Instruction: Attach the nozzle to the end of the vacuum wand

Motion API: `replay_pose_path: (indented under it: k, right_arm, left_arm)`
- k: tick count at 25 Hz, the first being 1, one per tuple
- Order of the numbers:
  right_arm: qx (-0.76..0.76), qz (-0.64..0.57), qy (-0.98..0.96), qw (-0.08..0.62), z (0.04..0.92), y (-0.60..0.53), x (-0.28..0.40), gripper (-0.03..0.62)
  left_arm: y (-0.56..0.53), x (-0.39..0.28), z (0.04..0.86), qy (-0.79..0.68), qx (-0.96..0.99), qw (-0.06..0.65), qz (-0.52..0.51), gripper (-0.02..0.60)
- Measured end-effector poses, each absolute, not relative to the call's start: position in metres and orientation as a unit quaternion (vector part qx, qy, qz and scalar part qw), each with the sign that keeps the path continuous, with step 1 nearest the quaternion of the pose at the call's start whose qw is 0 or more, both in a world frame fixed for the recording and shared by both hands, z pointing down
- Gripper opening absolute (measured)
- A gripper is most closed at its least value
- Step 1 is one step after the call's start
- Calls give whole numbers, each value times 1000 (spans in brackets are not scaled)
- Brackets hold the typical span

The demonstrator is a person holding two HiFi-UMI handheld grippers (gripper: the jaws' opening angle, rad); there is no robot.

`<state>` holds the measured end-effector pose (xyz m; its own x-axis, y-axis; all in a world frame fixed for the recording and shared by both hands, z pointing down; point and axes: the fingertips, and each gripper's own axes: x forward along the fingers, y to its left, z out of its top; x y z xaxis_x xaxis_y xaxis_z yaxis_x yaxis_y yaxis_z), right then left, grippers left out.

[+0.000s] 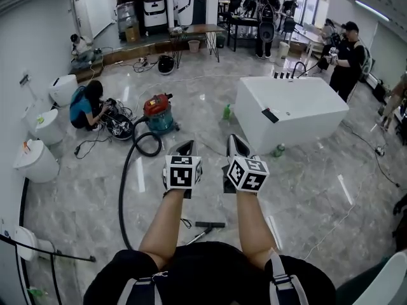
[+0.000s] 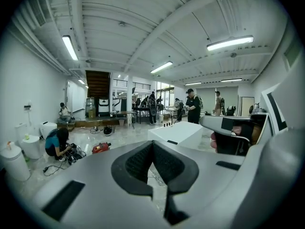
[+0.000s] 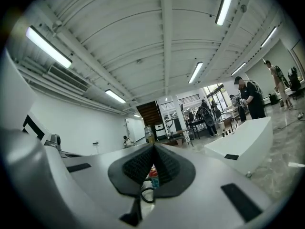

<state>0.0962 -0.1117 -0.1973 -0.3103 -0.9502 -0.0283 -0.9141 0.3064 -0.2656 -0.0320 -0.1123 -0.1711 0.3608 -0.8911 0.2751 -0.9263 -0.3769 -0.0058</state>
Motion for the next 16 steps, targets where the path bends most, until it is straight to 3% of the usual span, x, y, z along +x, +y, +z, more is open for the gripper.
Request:
replay_pose_path:
  k: [16]
  right_arm:
    - [-569, -81, 813, 93, -214, -128, 81, 14]
  left_arm:
    - [-126, -30, -182, -529, 839, 78, 99, 8]
